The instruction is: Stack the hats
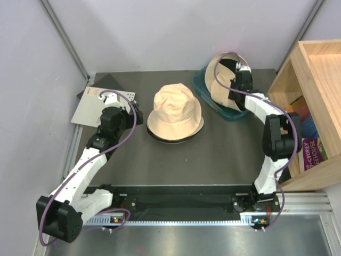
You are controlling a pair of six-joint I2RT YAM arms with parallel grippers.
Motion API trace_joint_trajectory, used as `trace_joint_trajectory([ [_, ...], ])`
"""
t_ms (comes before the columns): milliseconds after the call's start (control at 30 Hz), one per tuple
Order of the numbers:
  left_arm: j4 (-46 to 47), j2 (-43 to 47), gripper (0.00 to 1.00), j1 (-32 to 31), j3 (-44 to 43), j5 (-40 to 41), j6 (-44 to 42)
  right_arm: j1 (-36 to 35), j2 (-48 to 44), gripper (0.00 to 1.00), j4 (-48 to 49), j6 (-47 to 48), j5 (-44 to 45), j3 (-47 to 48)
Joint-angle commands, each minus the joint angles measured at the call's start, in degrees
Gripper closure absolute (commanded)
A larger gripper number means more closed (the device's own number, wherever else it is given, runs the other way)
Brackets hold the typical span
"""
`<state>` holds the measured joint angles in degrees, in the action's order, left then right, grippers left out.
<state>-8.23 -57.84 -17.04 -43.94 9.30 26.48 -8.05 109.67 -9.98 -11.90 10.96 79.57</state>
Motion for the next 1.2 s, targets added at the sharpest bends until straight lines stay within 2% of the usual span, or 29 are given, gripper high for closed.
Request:
trace_joint_trajectory([
  [0,3.6,2.8,0.01,0.0,-3.0,-0.2,-3.5,-0.1,-16.9,1.0,5.7,1.2,-7.3,1.1],
  [200,7.4,1.9,0.02,0.0,-4.7,-4.4,-2.5,-1.3,-29.6,1.0,9.3,-4.3,-18.5,1.0],
  [333,7.8,1.9,0.02,0.0,-4.8,-6.7,-0.8,-4.2,-33.8,1.0,12.7,-8.8,-25.1,2.3],
  [500,6.6,3.9,0.02,0.0,-4.8,-6.1,-0.3,-12.8,-37.2,1.0,15.7,-11.7,-25.8,5.6],
  [567,4.6,5.6,0.01,0.0,-4.6,-4.0,0.0,-17.8,-37.9,1.0,19.4,-12.4,-26.0,5.8],
  [600,3.6,6.2,0.01,0.0,-4.4,-0.1,0.5,-19.6,-37.9,1.0,20.2,-12.4,-26.0,6.1],
  [700,-0.3,8.8,0.01,0.0,-3.8,5.7,1.6,-25.6,-35.8,1.0,22.1,-11.9,-25.4,9.1],
  [967,-3.0,16.3,0.01,0.1,-0.4,10.7,2.1,-34.6,-24.1,1.0,28.6,-17.0,-30.6,23.0],
  [1167,-5.2,20.8,0.01,0.1,0.4,17.0,1.4,-37.5,-11.8,1.0,26.0,-19.2,-34.7,37.9],
])
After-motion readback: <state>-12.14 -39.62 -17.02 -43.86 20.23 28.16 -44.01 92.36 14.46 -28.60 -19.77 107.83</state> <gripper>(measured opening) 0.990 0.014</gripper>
